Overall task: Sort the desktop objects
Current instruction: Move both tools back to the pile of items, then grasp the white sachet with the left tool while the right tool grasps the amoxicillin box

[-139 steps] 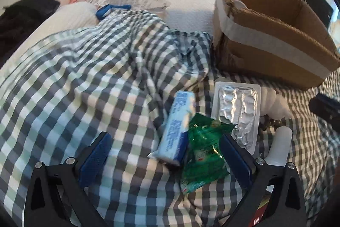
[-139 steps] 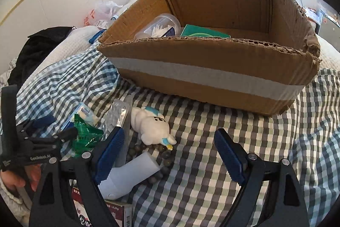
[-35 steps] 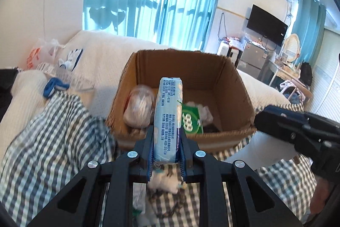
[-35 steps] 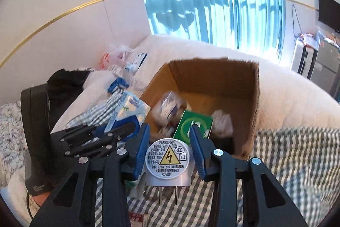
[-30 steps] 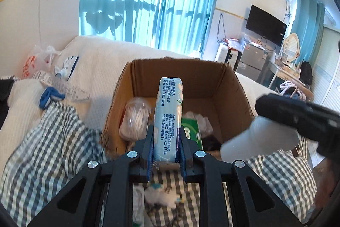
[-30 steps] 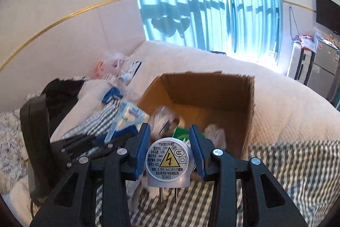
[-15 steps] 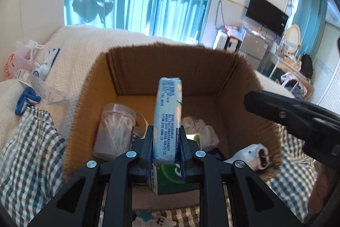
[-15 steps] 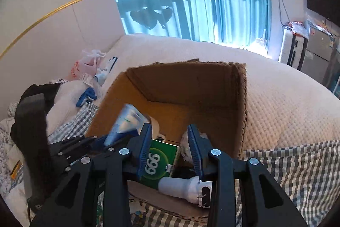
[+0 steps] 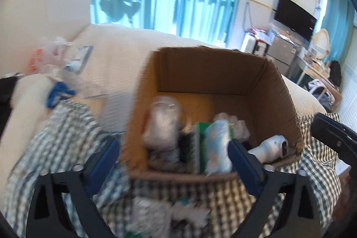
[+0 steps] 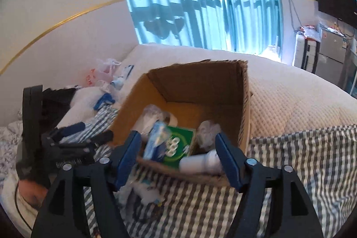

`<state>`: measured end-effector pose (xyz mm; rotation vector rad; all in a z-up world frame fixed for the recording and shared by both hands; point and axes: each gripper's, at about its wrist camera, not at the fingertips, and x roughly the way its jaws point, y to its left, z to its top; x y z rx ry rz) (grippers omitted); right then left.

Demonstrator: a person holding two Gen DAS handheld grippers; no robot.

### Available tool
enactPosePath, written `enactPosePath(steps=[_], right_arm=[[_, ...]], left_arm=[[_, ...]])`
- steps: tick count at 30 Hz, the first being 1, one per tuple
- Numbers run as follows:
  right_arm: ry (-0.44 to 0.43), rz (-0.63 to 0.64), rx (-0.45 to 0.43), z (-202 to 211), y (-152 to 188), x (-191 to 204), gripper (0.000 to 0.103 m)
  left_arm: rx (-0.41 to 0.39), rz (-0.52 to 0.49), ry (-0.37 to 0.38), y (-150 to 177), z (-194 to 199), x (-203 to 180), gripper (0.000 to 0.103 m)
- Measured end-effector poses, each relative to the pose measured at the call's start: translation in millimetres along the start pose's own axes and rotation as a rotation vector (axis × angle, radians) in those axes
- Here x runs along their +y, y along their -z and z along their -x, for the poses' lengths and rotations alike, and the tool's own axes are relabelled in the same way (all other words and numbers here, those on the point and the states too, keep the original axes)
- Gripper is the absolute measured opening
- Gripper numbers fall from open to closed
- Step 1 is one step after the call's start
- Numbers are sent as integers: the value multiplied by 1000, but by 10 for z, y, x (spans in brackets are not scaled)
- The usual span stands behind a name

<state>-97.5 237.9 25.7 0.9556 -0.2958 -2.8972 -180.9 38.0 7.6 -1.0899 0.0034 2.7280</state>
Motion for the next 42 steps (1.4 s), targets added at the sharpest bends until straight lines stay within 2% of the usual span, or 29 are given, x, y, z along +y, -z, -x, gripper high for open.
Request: enactPosePath(steps=[5, 8, 11, 16, 18, 25, 27, 30, 34, 37, 38, 39, 41, 42], right_arm=[[-46, 60, 28, 149, 359, 294, 74], [-80, 69, 99, 90, 640, 424, 75], [-84, 68, 174, -12, 951, 492, 75], [-58, 25, 255, -115, 1283, 418, 75], [-54, 7, 268, -111, 1353, 383, 75], [-32, 18, 279, 46, 1460, 382, 75], [-30, 7, 283, 65, 1473, 356, 75], [-26, -7, 285, 79, 1469, 319, 75], [-27, -6, 290, 87, 1473, 316, 75], [-27, 2, 298, 73, 1494, 336, 75], [-28, 3, 302, 67, 1501, 340, 75], [-28, 4, 304, 65, 1507, 342, 75], [-30, 3, 308, 56, 1520, 347, 75], [-32, 4, 312, 48, 1526, 351, 75]], left_arm=[[25, 53, -47, 261, 330, 351, 103], [65, 90, -83, 602, 427, 519, 103], [141, 128, -111, 1046, 422, 663, 103], [258, 210, -74, 1728, 393, 691, 103], [301, 220, -53, 1909, 401, 613, 103], [341, 140, 26, 2145, 483, 254, 103], [368, 88, 47, 2237, 488, 149, 102], [415, -9, 68, 2343, 474, -56, 93], [469, -141, 80, 2511, 449, -308, 87], [475, -214, 80, 2563, 451, -437, 85], [474, -229, 79, 2568, 448, -459, 76], [466, -251, 64, 2573, 437, -479, 60], [442, -274, 34, 2565, 413, -467, 41], [429, -258, 44, 2544, 401, -420, 37]])
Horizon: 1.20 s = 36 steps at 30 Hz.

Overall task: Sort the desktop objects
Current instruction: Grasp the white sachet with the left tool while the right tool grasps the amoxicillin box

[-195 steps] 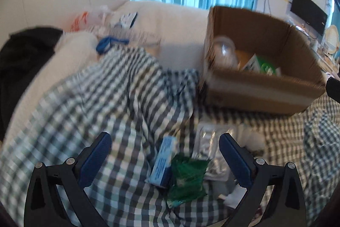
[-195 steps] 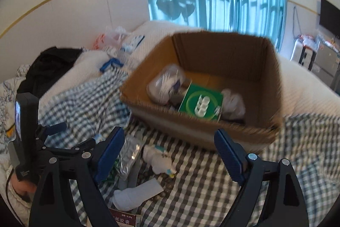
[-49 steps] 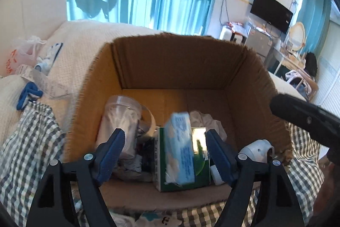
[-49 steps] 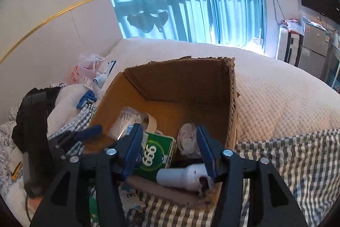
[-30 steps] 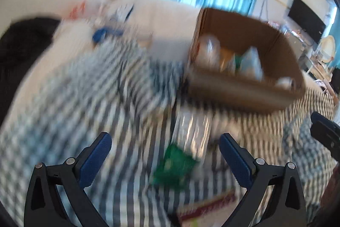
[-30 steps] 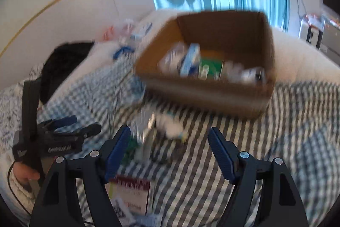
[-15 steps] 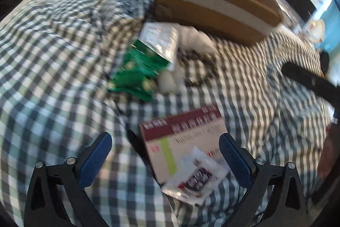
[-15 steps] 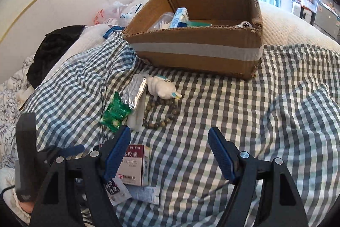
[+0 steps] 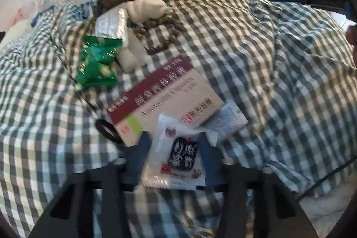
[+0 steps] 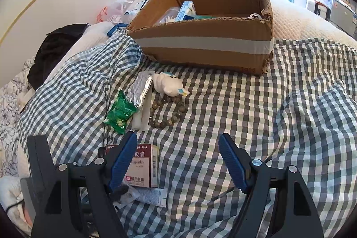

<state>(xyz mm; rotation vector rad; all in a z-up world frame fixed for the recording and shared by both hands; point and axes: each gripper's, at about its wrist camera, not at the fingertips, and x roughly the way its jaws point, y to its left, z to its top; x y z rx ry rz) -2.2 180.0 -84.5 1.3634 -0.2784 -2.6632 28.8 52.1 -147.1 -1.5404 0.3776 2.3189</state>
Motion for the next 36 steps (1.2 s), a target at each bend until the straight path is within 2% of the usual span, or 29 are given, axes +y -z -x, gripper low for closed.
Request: enactPosePath(steps=[4, 8, 14, 17, 24, 31, 36], right_arm=[[3, 1, 14, -45, 19, 1, 75], [5, -2, 26, -86, 34, -3, 75], [-7, 16, 56, -165, 56, 42, 75], [-30, 50, 75, -248, 83, 124, 76], [-84, 100, 180, -596, 256, 332, 77], [-131, 77, 280, -960, 356, 404, 76], [-201, 14, 329, -1203, 368, 355, 79]], left_arm=[[-28, 96, 80, -36, 32, 249, 20], [-99, 176, 64, -63, 162, 489, 9], [-192, 288, -11, -224, 304, 984, 7], [-219, 323, -13, -262, 339, 1109, 7], [-178, 348, 20, -177, 194, 1167, 7], [-103, 351, 54, -132, -49, 1117, 7], [-62, 301, 57, -136, -154, 1006, 8]])
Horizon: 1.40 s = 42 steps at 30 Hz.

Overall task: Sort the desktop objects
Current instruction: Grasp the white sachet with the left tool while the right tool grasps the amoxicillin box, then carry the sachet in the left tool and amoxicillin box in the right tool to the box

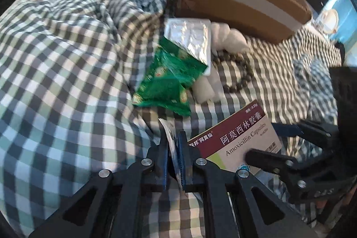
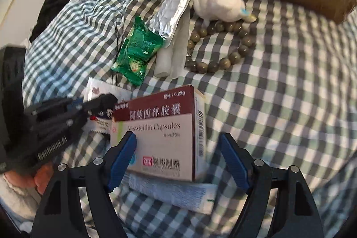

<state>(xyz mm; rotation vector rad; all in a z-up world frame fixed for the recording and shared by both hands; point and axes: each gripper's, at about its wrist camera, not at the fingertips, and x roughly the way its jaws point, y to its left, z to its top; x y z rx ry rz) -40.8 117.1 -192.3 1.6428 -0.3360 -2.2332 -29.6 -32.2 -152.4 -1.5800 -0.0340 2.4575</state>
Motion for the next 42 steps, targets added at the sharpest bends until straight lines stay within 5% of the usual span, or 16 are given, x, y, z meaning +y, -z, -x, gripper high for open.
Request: enactPosePath(steps=[4, 5, 8, 12, 14, 19, 25, 28, 42], right_arm=[[-76, -79, 25, -69, -23, -137, 76], [-91, -92, 20, -43, -14, -154, 63], [-155, -141, -14, 116, 39, -197, 47], [-328, -190, -34, 237, 64, -212, 32], [-392, -204, -13, 182, 72, -178, 32], [-338, -170, -4, 110, 74, -36, 29], [33, 77, -255, 872, 19, 322, 29], [149, 129, -313, 1103, 18, 378, 29], [201, 110, -348, 1283, 41, 301, 29]], left_arm=[[9, -4, 7, 5, -22, 0, 8], [11, -1, 12, 6, -22, 4, 8], [21, -5, 6, 10, -28, -11, 8], [32, 0, -24, 13, -62, -3, 8], [35, -1, -27, 14, -74, -5, 8], [37, 2, -33, 13, -85, 10, 8], [-73, 9, 11, 9, 145, -7, 5], [-123, 9, 32, -22, 271, -34, 5], [-243, -35, 0, -267, 573, -251, 5]])
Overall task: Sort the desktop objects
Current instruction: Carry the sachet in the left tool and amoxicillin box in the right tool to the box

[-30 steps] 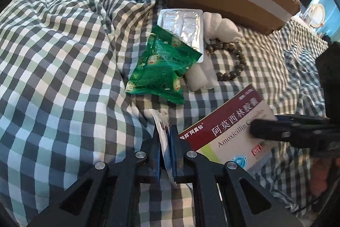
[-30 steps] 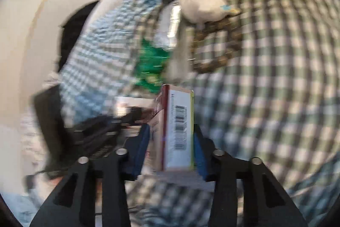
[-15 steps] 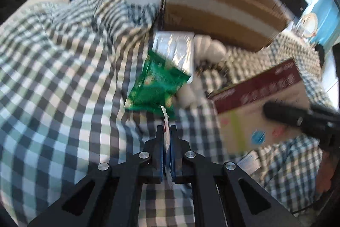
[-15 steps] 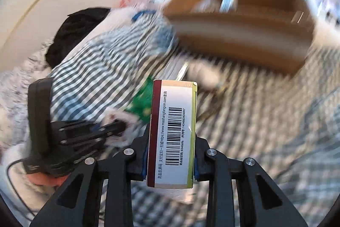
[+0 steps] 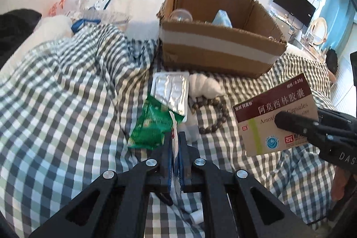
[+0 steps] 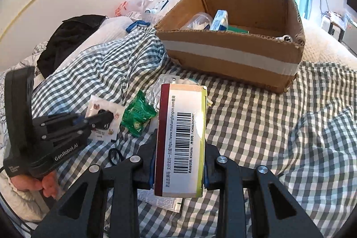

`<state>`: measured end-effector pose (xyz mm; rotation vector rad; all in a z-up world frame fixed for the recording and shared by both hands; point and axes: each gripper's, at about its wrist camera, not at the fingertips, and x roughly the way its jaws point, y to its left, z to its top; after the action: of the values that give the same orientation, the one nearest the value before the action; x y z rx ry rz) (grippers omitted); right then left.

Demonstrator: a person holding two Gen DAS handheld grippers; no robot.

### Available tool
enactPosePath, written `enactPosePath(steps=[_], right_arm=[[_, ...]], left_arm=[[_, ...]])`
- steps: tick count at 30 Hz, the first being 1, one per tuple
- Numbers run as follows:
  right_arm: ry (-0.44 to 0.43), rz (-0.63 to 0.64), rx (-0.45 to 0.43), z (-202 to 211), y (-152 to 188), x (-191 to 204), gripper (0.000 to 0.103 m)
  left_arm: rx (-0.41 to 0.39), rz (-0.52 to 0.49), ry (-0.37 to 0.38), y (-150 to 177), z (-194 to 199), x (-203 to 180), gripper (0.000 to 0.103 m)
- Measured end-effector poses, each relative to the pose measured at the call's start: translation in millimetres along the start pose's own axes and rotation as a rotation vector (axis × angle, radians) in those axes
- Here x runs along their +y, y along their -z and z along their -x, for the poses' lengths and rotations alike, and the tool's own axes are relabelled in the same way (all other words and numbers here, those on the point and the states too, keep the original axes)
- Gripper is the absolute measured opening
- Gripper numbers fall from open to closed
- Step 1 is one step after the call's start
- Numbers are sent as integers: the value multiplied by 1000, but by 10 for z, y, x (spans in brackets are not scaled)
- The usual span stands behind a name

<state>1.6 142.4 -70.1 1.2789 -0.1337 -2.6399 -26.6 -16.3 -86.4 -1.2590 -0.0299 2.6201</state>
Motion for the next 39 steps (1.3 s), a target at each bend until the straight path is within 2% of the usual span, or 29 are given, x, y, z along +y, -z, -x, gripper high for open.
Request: enactPosePath(steps=[5, 14, 25, 33, 39], right_arm=[[14, 12, -16, 82, -50, -21, 29], [26, 36, -72, 282, -347, -103, 29], [63, 61, -203, 540, -984, -316, 29], [93, 25, -237, 299, -1553, -709, 29], [131, 2, -209, -130, -1897, -1008, 29]], left_arm=[[-39, -30, 5, -155, 70, -97, 5], [-121, -67, 30, -608, 114, -240, 5], [-242, -107, 45, -1321, 97, -459, 5], [-286, -133, 57, -1850, -171, -591, 5], [-272, -155, 72, -2153, -578, -677, 5]])
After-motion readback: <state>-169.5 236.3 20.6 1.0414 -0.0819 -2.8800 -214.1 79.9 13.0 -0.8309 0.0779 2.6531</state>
